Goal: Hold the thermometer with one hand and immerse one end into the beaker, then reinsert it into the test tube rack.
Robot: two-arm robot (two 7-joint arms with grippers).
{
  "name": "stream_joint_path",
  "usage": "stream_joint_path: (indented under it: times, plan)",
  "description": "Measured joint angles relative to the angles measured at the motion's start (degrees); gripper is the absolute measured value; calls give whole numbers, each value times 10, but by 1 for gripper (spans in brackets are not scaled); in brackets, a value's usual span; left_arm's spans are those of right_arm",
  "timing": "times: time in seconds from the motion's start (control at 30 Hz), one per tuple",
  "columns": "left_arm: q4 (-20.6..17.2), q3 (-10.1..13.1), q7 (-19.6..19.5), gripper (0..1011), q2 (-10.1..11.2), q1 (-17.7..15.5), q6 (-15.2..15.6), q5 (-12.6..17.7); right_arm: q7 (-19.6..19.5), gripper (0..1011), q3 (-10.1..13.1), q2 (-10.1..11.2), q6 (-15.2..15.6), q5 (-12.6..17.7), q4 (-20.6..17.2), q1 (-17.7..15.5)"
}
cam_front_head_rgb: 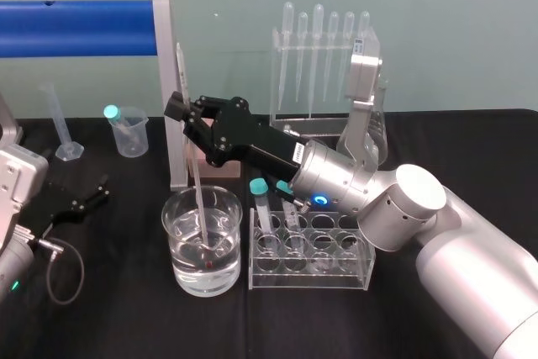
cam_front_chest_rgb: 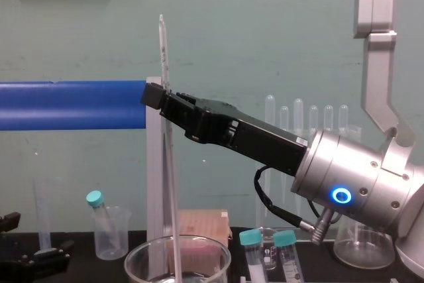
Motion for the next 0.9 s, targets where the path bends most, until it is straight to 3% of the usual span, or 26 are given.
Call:
stream_joint_path:
  times: [0.67, 0.9]
  plan:
    - [0, 0, 0, 1008, 0, 0, 0, 0, 0, 56, 1, 0, 0, 1, -1, 0]
    - [0, 0, 0, 1008, 0, 0, 0, 0, 2, 57, 11, 7, -5, 9, -30, 0]
